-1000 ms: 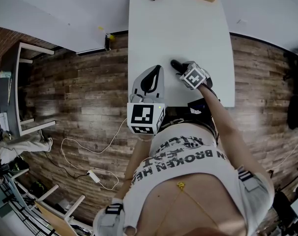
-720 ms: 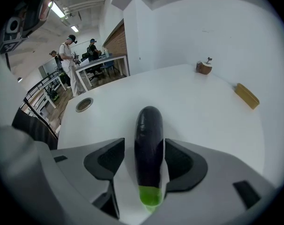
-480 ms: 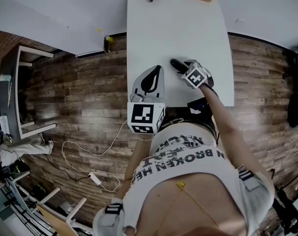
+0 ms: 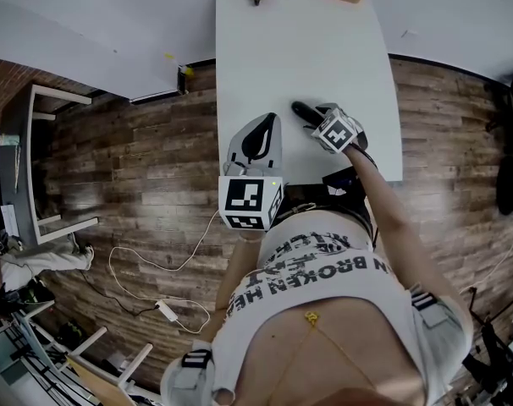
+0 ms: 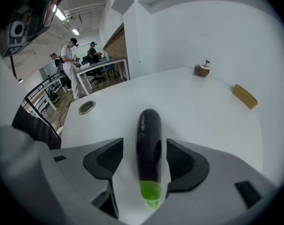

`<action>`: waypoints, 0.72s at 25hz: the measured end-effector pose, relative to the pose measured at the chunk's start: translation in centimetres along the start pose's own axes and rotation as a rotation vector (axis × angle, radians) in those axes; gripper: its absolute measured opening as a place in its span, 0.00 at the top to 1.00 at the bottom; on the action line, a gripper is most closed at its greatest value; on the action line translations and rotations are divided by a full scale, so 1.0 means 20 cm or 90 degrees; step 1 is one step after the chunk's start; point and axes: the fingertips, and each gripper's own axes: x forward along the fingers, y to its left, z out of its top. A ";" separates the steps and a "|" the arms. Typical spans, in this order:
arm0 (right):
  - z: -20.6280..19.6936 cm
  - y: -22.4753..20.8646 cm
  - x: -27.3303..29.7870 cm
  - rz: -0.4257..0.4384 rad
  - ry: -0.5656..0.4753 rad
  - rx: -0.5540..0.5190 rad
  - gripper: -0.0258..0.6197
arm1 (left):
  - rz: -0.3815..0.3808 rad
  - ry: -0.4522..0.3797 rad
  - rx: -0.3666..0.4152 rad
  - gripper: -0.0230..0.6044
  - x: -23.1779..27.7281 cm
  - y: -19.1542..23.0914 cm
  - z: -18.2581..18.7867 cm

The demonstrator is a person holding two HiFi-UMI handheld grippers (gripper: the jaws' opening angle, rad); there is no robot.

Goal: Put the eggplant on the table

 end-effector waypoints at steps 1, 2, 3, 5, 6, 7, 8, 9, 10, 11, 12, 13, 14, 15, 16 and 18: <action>0.00 0.00 0.00 0.001 -0.001 -0.001 0.56 | 0.000 0.000 0.000 0.97 0.00 0.00 0.00; 0.00 0.01 -0.01 0.002 -0.002 0.000 0.55 | 0.001 0.000 0.000 0.97 0.00 0.00 0.00; 0.01 0.01 -0.02 0.001 -0.005 0.000 0.55 | 0.001 0.000 -0.001 0.97 0.00 0.00 0.00; 0.02 0.01 -0.03 0.002 -0.014 -0.003 0.54 | 0.001 0.001 -0.002 0.97 0.00 0.00 0.00; 0.02 0.01 -0.04 0.002 -0.018 -0.005 0.54 | 0.001 0.000 -0.003 0.97 0.00 0.01 0.00; 0.03 0.01 -0.05 0.001 -0.020 -0.006 0.53 | 0.001 0.000 -0.005 0.97 0.00 0.01 0.00; 0.04 0.01 -0.06 -0.002 -0.022 -0.006 0.53 | 0.001 0.000 -0.006 0.97 0.00 0.00 0.00; 0.04 0.01 -0.08 -0.005 -0.026 -0.007 0.53 | 0.001 0.000 -0.007 0.97 -0.01 0.00 -0.01; 0.05 0.01 -0.10 -0.008 -0.030 -0.008 0.53 | 0.001 -0.001 -0.007 0.97 -0.01 0.00 -0.01; 0.06 0.01 -0.11 -0.009 -0.035 -0.008 0.53 | 0.002 -0.001 -0.008 0.97 -0.01 0.00 -0.01; 0.07 0.01 -0.12 -0.010 -0.039 -0.008 0.53 | 0.002 -0.001 -0.008 0.97 -0.01 0.00 -0.01; 0.08 0.01 -0.13 -0.011 -0.042 -0.008 0.53 | 0.002 -0.001 -0.008 0.97 -0.01 0.00 -0.01; 0.08 0.01 -0.14 -0.013 -0.044 -0.009 0.53 | 0.002 -0.002 -0.009 0.97 -0.01 0.00 -0.01; 0.09 0.01 -0.15 -0.015 -0.046 -0.009 0.53 | 0.001 -0.002 -0.010 0.97 -0.01 0.00 -0.01; 0.09 0.01 -0.15 -0.017 -0.047 -0.009 0.53 | 0.001 -0.002 -0.010 0.97 -0.01 0.00 -0.01; 0.10 0.01 -0.16 -0.017 -0.050 -0.007 0.53 | 0.001 -0.002 -0.011 0.97 -0.01 0.01 -0.01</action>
